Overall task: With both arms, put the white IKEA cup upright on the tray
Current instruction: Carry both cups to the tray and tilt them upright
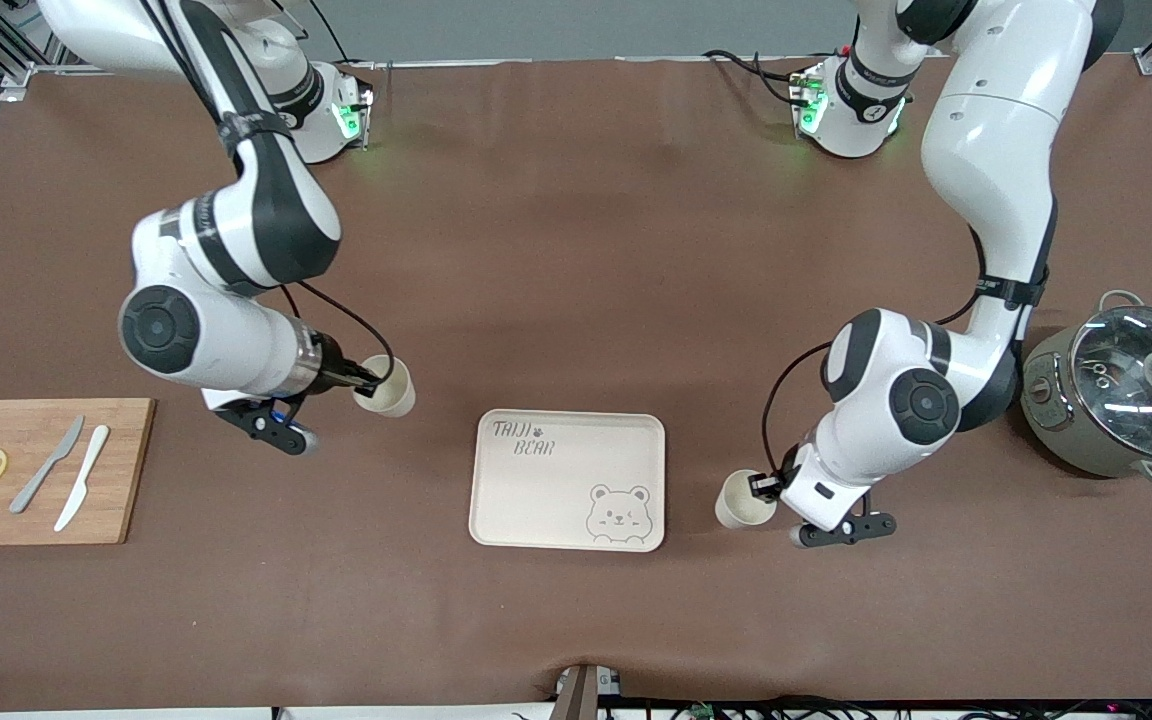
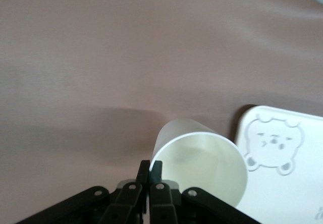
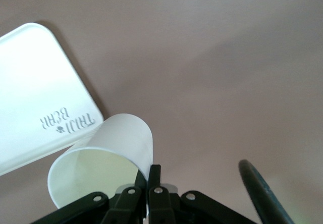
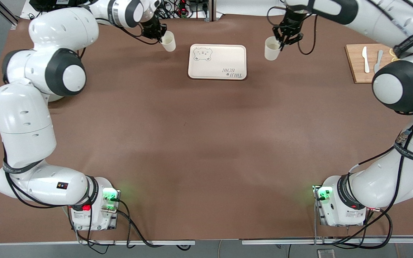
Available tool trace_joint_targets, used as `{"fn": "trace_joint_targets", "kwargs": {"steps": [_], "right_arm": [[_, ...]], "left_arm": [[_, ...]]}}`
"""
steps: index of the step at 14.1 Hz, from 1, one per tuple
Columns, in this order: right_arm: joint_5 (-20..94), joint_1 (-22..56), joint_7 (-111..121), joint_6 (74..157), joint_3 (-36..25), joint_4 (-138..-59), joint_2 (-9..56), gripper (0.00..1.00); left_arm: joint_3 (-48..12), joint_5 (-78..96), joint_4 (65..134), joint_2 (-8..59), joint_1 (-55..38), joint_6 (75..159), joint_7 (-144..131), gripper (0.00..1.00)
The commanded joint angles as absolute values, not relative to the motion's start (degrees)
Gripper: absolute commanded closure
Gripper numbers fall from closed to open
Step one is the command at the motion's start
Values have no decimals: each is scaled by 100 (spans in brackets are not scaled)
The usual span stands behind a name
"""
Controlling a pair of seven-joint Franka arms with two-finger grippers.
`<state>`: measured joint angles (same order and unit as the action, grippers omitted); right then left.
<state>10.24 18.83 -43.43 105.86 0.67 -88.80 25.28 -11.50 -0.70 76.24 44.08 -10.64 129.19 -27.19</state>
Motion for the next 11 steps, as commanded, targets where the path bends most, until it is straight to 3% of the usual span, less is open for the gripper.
{"fn": "trace_joint_targets", "kwargs": {"steps": [1, 6, 11], "right_arm": [[1212, 2231, -5042, 11141, 18, -8631, 3013, 100], [1239, 2672, -5458, 12250, 18, -8622, 3682, 100], [1248, 2724, -5458, 12533, 18, -8622, 3902, 100]], "left_arm": [[-1099, 62, 7137, 4684, -1344, 12814, -3004, 100], [-1037, 62, 6952, 4948, -1888, 13077, -4023, 100], [-546, 62, 6952, 5168, -2609, 13465, -4834, 100]]}}
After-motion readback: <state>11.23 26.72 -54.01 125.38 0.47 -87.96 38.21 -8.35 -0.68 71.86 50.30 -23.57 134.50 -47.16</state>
